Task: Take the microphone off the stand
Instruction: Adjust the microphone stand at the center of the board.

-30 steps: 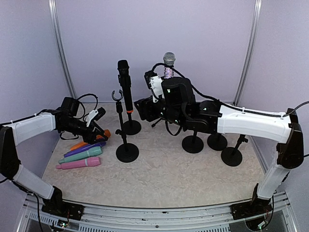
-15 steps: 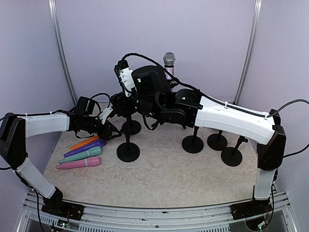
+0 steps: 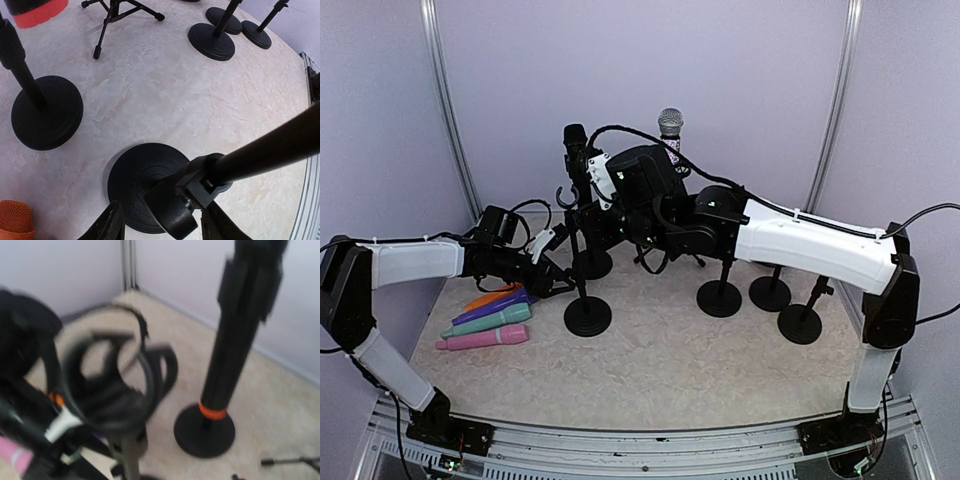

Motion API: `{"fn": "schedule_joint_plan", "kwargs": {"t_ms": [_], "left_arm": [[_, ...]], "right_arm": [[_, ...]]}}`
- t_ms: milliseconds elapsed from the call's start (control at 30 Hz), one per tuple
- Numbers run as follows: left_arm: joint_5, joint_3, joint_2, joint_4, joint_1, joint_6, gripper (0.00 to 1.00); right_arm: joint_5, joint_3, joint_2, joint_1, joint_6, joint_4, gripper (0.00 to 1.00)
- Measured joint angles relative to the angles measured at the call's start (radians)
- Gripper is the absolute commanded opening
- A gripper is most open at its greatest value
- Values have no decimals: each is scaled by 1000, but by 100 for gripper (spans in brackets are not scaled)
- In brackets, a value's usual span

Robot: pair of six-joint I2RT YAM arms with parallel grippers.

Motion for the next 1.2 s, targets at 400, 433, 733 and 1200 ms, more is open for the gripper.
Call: {"fn": "schedule_joint_plan", "kwargs": {"t_ms": [400, 433, 733, 1200], "left_arm": [[105, 0, -29, -19, -9, 21, 50], [110, 0, -32, -24, -10, 23, 50], [118, -19, -85, -75, -15, 60, 50], [175, -55, -157, -179, -19, 156, 50]], "right_arm": [[-60, -103, -42, -29, 69, -4, 62], [-72, -103, -42, -34, 71, 2, 62], [-158, -1, 45, -68, 76, 37, 58], [-264, -14, 68, -100, 31, 90, 45]]}}
